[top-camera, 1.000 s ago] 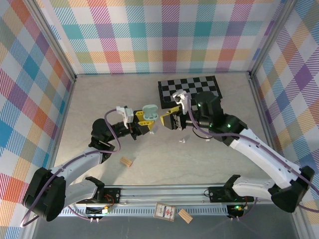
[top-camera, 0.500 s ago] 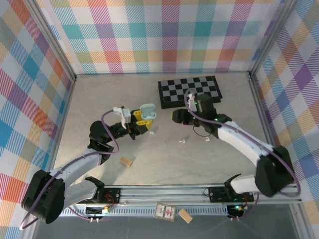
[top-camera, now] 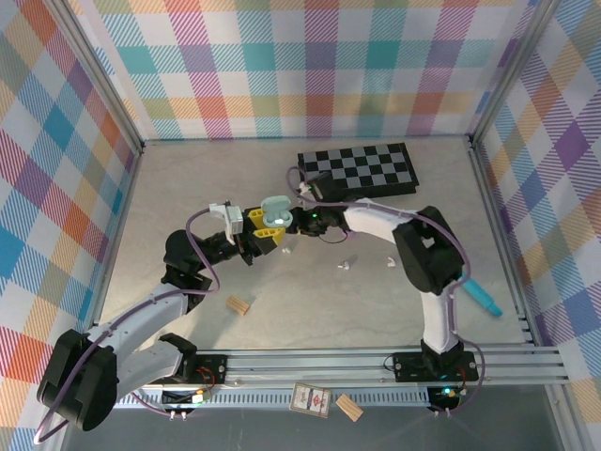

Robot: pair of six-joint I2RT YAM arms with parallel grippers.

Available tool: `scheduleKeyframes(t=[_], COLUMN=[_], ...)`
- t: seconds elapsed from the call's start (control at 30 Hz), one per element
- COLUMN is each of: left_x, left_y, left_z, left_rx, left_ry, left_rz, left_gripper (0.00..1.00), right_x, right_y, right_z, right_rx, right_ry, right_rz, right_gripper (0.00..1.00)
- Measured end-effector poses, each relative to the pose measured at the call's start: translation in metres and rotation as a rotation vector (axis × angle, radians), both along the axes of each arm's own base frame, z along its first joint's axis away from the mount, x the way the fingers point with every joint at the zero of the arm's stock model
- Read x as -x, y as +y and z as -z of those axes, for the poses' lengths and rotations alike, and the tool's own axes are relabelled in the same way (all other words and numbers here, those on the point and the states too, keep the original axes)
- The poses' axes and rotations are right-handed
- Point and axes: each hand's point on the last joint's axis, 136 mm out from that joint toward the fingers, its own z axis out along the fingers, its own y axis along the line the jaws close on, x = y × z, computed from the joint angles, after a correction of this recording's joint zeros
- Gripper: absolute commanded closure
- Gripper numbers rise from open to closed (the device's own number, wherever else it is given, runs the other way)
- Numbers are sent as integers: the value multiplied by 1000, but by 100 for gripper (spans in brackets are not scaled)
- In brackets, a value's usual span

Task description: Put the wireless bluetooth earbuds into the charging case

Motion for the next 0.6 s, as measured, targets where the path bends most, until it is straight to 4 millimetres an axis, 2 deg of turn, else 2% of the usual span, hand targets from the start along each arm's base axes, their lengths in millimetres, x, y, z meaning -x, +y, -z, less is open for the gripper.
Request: scheduleKeyframes(t=[0.1,0.2,0.27,0.47,0.6], left_x=[0,0,0,1,2], left_y=[0,0,0,0,1], left_z=[1,3,3,5,6], left_rx=[-2,-8,-10,-20,-27], left_ry=[3,14,18,24,23], left_rz=[1,2,2,-1,-3], left_gripper=[72,72,72,72,72], right_x=[-2,-3,-1,5,18], right_y=[19,29,30,26,20], right_z=[13,28,36,38,40], right_rx=[0,3,10,8,-1], right_ry=[22,52,71,71,80], right_rz=[-54,-93,-111,-143,-171], right_gripper=[46,46,48,54,56])
